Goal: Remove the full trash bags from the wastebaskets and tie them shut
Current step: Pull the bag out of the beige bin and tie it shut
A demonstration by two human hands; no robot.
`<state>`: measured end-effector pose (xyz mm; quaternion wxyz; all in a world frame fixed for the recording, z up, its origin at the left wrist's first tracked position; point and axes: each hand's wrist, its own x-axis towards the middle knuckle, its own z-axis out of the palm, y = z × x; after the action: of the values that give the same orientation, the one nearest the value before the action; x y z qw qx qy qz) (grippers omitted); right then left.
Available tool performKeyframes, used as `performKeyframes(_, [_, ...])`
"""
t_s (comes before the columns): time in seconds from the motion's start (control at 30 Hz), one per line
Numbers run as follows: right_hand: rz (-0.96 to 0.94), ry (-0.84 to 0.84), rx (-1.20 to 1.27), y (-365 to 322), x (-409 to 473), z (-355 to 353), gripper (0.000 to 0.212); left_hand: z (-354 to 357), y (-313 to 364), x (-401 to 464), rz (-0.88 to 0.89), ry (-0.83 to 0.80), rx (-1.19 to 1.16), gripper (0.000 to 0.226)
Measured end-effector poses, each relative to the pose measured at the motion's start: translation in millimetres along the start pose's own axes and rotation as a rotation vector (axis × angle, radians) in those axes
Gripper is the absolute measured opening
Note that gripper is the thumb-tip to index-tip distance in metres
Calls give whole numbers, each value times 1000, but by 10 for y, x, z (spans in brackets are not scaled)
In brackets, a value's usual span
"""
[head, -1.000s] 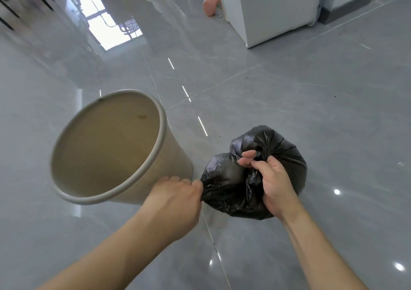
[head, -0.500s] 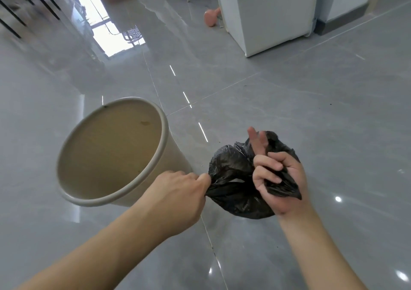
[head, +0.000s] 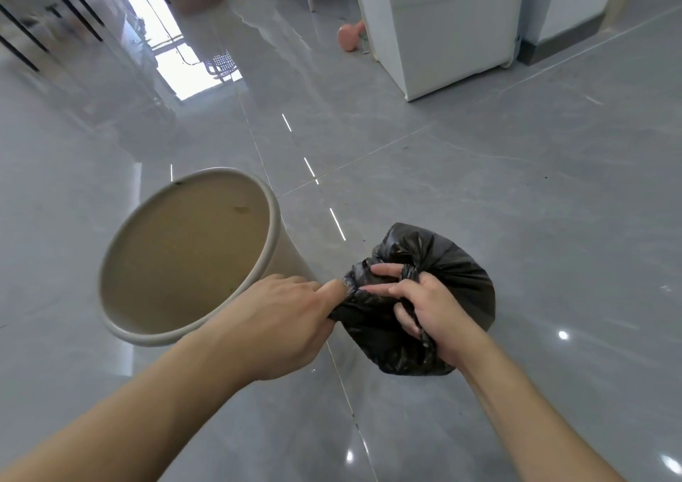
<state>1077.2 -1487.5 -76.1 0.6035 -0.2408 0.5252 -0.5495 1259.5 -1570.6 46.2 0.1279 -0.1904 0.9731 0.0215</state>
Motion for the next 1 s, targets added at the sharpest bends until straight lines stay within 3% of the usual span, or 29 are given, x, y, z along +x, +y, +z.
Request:
performKeyframes(0.07, [32, 6, -107, -14, -40, 28, 31, -66, -12, 71, 25, 50, -14, 12])
performKeyframes(0.17, [193, -140, -86, -91, -144, 24, 39, -107, -40, 243, 17, 119, -33, 10])
performKeyframes(0.3, [367, -366, -76, -262, -223, -119, 46, -134, -51, 610, -57, 59, -312, 20])
performKeyframes(0.43, [433, -502, -386, -524, -252, -198, 17, -101, 68, 850, -141, 49, -625, 23])
performKeyframes(0.5, [499, -528, -546, -640, -245, -172, 30, -31, 133, 881, -220, 36, -854, 17])
performKeyframes(0.57, [548, -508, -682, -701, -219, -129, 38, 82, 184, 876, -249, 50, -1006, 15])
performKeyframes(0.73, [511, -367, -998, -770, -190, -14, 28, 478, 283, 837, -426, 153, -1309, 17])
performKeyframes(0.83, [331, -209, -1172, -787, -232, 14, 21, 696, 284, 837, -548, 264, -1329, 19])
performKeyframes(1.0, [-86, 107, -1335, -632, -450, 21, 32, 779, 350, 879, -586, 330, -1285, 20])
